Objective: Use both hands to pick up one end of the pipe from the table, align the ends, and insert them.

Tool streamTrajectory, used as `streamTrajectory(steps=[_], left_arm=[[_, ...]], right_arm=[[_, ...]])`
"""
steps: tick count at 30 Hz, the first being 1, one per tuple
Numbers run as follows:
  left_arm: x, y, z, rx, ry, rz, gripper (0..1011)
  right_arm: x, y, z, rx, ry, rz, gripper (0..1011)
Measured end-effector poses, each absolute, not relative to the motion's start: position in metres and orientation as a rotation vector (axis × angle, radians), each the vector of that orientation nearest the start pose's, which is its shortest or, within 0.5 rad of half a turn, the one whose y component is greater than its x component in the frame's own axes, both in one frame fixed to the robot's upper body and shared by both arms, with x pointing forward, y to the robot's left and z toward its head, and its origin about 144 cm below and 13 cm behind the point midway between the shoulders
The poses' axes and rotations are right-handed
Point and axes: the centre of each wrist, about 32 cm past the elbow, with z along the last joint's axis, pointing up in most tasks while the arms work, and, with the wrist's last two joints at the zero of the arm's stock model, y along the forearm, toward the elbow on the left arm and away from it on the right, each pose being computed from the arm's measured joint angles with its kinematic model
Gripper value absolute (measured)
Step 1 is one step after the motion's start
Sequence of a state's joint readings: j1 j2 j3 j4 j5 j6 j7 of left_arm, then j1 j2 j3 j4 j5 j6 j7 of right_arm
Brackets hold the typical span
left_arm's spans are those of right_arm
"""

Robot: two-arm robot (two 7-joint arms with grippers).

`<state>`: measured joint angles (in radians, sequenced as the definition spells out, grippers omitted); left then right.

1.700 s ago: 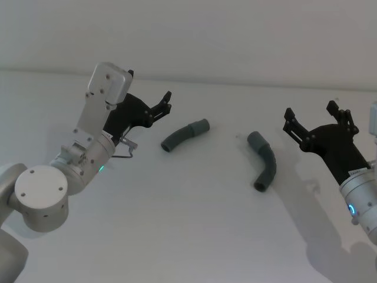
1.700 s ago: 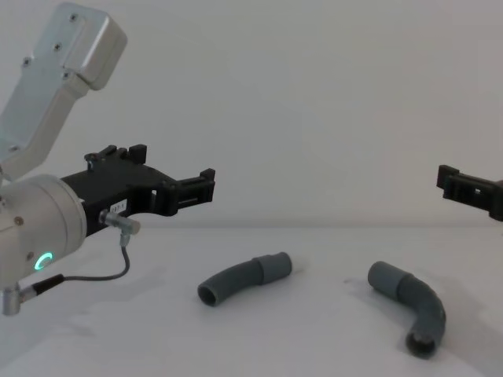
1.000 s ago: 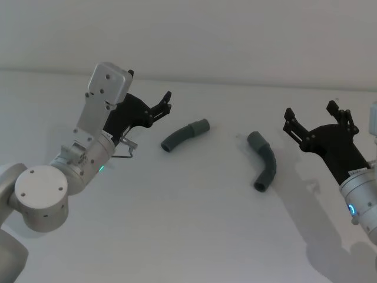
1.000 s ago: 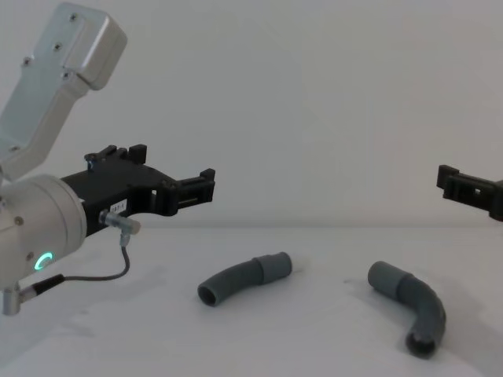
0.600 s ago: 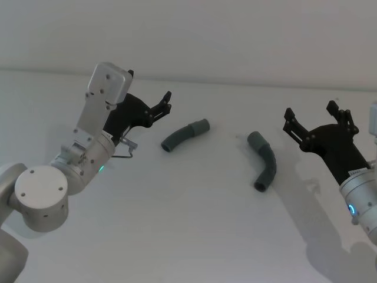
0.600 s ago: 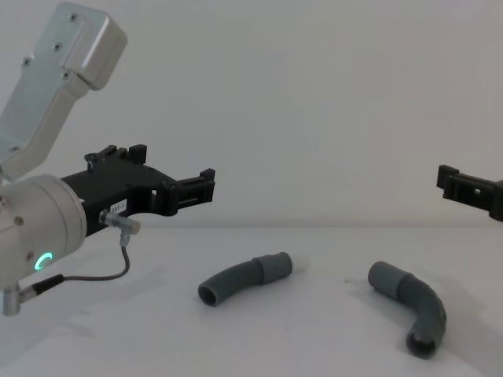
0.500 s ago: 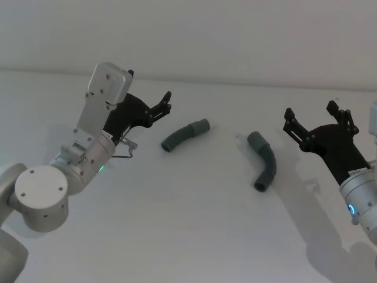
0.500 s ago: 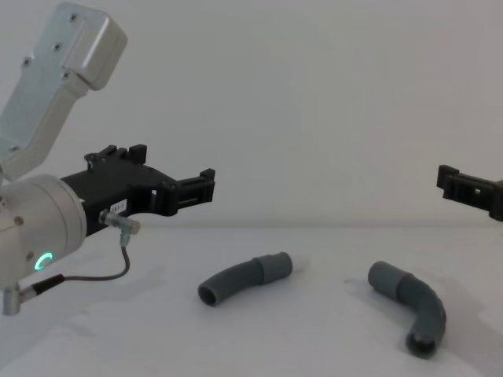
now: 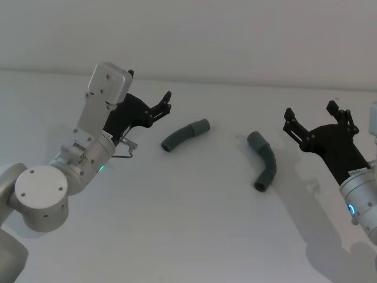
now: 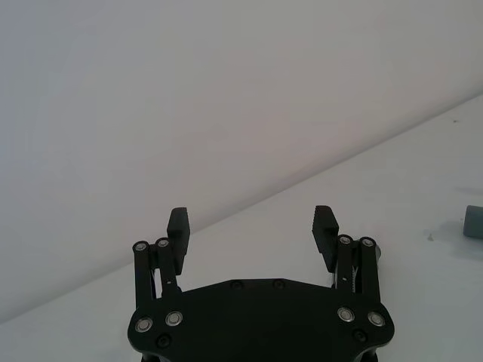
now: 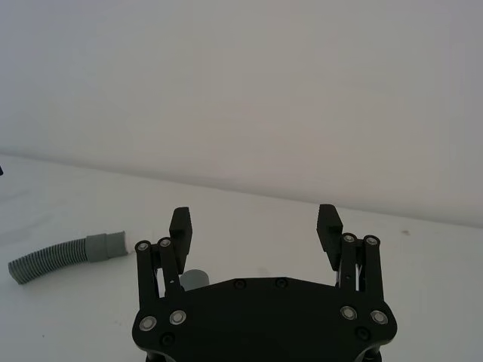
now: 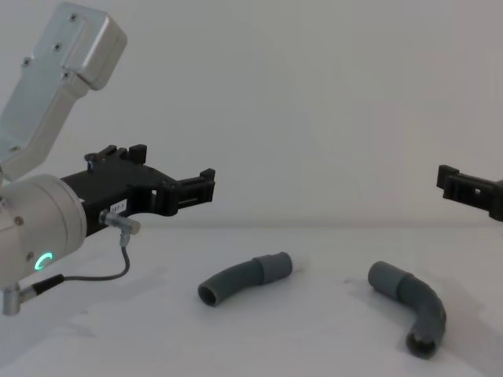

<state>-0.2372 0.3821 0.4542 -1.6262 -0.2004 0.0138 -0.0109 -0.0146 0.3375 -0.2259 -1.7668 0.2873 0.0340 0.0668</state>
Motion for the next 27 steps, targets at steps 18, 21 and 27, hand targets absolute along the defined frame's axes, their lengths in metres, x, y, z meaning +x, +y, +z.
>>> streamTrajectory(steps=[18, 21, 27], left_arm=[[0.492, 0.1984, 1.2044, 0.061, -0.268, 1.124, 1001], [0.492, 0.1984, 1.2045, 0.061, -0.268, 1.124, 1002], [0.492, 0.1984, 1.2044, 0.061, -0.268, 1.124, 1001]], right_arm=[[0.4433, -0.2371, 1.1887, 0.026, -0.075, -1.229, 1010], [0.4433, -0.2371, 1.1887, 0.026, -0.075, -1.229, 1010], [0.4433, -0.2371, 1.1887, 0.026, -0.075, -1.229, 1010]])
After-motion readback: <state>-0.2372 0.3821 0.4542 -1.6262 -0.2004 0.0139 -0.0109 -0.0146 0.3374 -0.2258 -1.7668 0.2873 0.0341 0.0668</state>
